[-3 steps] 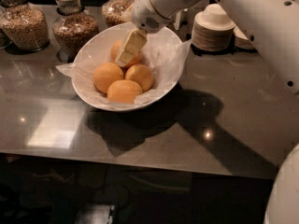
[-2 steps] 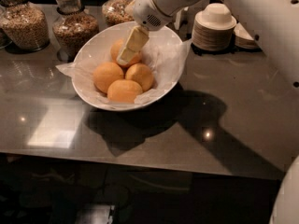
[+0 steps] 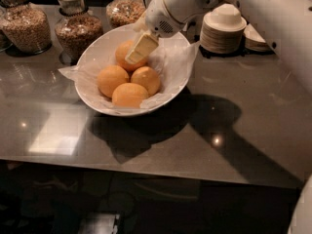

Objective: Pick orange from white bowl

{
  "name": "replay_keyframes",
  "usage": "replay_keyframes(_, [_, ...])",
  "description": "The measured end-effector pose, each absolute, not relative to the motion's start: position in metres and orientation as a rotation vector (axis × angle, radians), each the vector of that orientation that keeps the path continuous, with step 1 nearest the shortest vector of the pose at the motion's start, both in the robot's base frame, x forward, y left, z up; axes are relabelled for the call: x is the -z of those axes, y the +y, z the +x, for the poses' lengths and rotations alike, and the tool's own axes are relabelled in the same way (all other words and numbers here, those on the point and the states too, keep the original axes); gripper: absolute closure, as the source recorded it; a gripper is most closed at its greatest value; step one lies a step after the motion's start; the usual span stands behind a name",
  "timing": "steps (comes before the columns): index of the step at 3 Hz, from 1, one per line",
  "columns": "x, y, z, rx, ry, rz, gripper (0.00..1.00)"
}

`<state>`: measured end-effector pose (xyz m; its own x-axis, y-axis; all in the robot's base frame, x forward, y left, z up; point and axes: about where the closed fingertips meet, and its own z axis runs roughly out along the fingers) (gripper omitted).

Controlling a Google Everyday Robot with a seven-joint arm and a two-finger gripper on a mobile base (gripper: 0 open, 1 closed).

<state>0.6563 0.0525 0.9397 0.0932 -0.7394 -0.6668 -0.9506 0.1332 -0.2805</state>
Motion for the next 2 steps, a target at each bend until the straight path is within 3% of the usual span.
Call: replay_keyframes(2, [-0.9226,0.0562,0.6581,-0.412,1.712,-1.652,0.27])
